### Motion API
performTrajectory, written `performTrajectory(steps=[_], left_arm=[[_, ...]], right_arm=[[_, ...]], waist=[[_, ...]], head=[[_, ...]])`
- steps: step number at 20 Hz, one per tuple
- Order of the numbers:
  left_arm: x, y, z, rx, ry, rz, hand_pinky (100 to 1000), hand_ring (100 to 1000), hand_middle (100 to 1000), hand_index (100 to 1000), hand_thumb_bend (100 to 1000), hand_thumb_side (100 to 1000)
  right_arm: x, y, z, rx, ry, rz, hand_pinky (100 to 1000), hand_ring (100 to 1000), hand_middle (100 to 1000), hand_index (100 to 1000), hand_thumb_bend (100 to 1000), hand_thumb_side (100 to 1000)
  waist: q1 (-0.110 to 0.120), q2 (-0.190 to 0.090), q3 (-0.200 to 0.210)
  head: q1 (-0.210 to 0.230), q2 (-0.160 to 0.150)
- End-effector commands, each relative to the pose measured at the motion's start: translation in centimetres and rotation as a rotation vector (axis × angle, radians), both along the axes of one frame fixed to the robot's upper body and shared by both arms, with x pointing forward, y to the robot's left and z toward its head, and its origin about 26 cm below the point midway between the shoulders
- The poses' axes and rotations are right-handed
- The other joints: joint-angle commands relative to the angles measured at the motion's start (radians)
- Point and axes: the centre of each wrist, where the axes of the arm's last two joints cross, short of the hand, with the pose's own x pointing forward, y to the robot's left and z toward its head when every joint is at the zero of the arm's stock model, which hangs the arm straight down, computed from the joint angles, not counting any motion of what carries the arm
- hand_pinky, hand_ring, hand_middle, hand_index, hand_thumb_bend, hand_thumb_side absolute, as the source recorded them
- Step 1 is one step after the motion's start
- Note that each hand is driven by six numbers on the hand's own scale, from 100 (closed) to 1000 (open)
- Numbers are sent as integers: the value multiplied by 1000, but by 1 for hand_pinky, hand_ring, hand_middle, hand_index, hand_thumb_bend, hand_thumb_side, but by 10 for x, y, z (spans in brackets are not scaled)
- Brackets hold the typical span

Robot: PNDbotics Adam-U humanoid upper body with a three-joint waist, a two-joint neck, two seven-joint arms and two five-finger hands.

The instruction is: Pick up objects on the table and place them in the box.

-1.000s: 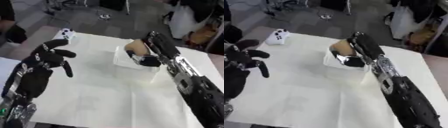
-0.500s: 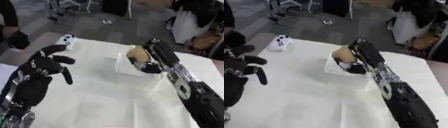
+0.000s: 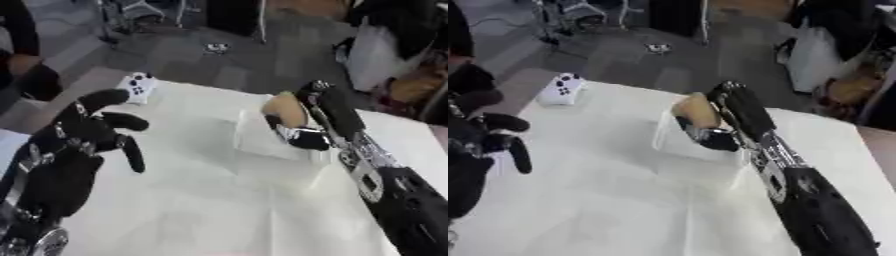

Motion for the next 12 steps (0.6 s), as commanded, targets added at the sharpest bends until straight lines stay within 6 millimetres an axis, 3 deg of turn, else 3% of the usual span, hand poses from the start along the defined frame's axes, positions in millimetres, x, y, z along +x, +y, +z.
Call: performTrajectory(steps=[1,2,3,4,5,10,11,12], left_arm=[[-2,-5,11,9,-38,-35,408,764,856,744,985,677],[-2,-6,12,11,-42,-44,409,764,855,744,987,675],[-1,-8,14,12,-44,-53,409,764,855,744,986,676],[-1,-9,15,13,-46,-60,409,765,856,744,986,676],[-1,-11,16,15,-49,-70,408,766,856,744,986,677],[0,-15,19,18,-52,-95,407,768,857,744,986,680],[0,-15,19,19,-51,-96,406,769,859,744,888,672],[0,-15,20,19,-53,-97,404,772,860,744,983,686]], right_arm=[[3,-15,26,-37,-103,-27,100,100,121,182,345,794],[4,-18,28,-40,-124,-33,100,100,139,183,417,727],[5,-22,29,-44,-142,-37,100,100,126,182,351,785],[6,-25,29,-48,-156,-40,100,100,138,183,472,687],[7,-31,29,-52,-166,-48,100,100,137,183,486,675],[9,-51,25,-48,-185,-82,100,100,138,185,473,675],[10,-52,25,-48,-187,-86,100,100,140,184,435,585],[10,-55,27,-46,-194,-93,100,100,138,185,461,675]], waist=[[5,-7,7],[3,-4,12],[2,-1,16],[0,2,19],[-2,6,23],[-11,21,35],[-11,22,37],[-15,29,42]], head=[[18,-33],[21,-41],[22,-46],[24,-52],[28,-62],[48,-112],[51,-121],[59,-148]])
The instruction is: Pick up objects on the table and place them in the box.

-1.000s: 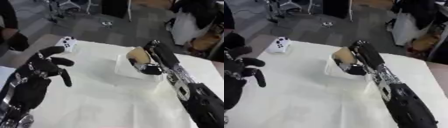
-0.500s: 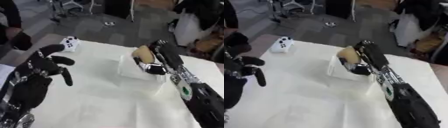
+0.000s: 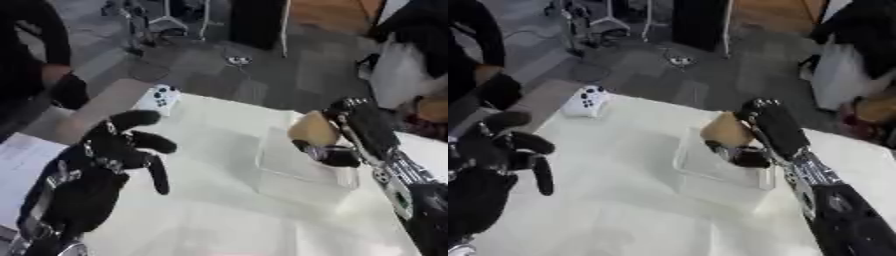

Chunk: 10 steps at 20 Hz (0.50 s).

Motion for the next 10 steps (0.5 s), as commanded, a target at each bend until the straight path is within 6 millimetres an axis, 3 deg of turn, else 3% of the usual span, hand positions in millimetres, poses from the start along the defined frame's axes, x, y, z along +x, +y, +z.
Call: performTrajectory(steps=[1,10], left_arm=[[-3,-2,9,2,-30,-19,404,771,859,744,984,685],[-2,-7,14,3,-50,-31,404,773,860,744,984,685]], right_arm=[[0,-14,25,2,-74,-17,100,100,139,185,462,674],[0,-19,26,-17,-86,-75,100,100,142,186,425,770]], waist=[[0,-2,10],[-10,20,29]], head=[[23,-65],[19,-84]])
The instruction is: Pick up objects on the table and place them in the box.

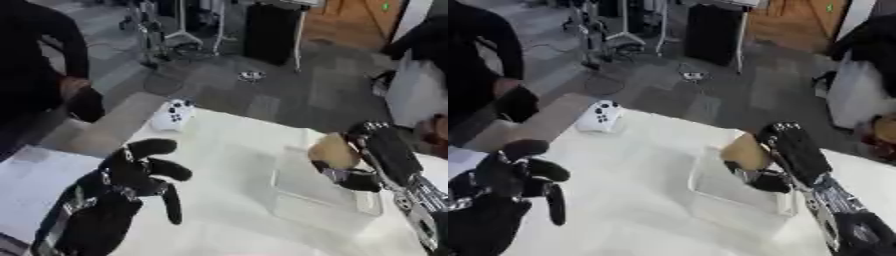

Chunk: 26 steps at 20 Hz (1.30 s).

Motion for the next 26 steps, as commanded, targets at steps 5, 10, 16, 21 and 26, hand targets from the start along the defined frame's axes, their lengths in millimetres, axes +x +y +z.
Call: performTrajectory(steps=[5,10,16,21,26], left_arm=[[-3,-4,10,-4,-37,-25,405,772,859,744,986,683],[-3,-4,11,-5,-40,-25,406,771,859,743,986,681],[-3,-2,10,-4,-38,-17,405,772,859,743,985,683],[-4,10,3,6,-22,43,406,770,858,743,985,680],[-8,31,-10,21,3,149,403,771,858,742,973,688]], right_arm=[[3,-15,0,-50,41,-173,319,652,701,631,741,1000],[4,-14,-9,-91,221,-268,841,854,874,773,796,1000],[1,-16,-5,-34,255,-236,712,814,837,793,771,1000],[-35,-32,30,132,126,47,161,545,582,688,662,1000],[-149,-25,25,437,204,575,100,248,315,516,343,1000]], waist=[[5,-9,7],[3,-8,8],[3,-10,-3],[1,-27,-49],[9,-65,-112]], head=[[7,-22],[10,-21],[17,-22],[55,-52],[70,-120]])
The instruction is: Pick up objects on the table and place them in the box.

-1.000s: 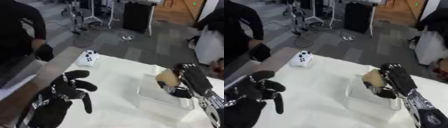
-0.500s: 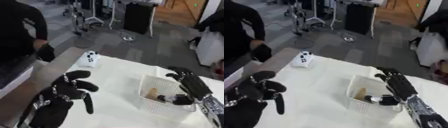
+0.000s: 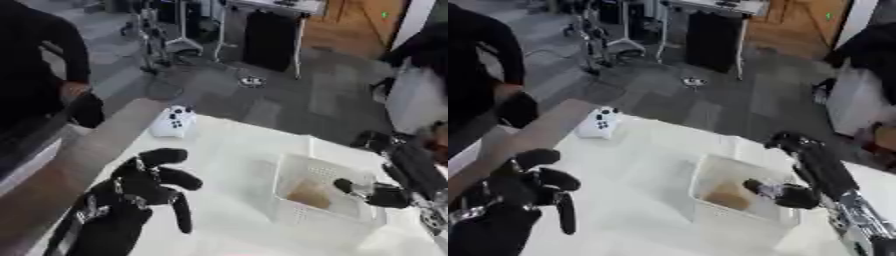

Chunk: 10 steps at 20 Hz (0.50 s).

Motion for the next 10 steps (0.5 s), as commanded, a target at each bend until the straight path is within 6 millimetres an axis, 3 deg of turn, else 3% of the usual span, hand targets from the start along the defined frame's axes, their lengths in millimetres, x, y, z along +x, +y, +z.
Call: performTrajectory(steps=[1,2,3,7,10], left_arm=[[-5,13,3,26,-24,66,401,772,859,742,969,691],[-6,16,0,29,-18,84,401,772,859,742,969,691],[-7,17,-1,31,-16,96,399,773,860,742,964,695],[-10,23,-11,37,-7,142,395,774,861,742,955,703],[-12,26,-19,53,11,166,389,778,864,742,945,715]], right_arm=[[-72,17,26,202,-12,317,100,200,271,509,314,1000],[-85,19,21,283,4,386,100,189,270,508,559,1000],[-92,17,17,345,19,419,100,178,251,504,301,1000],[-99,16,-9,597,-99,575,100,126,196,502,249,982],[-99,17,-8,675,-224,646,100,123,183,457,235,973]], waist=[[18,-26,-19],[23,-29,-28],[26,-30,-33],[48,-33,-65],[61,-37,-95]], head=[[36,-53],[59,-67],[76,-77],[135,-108],[153,-126]])
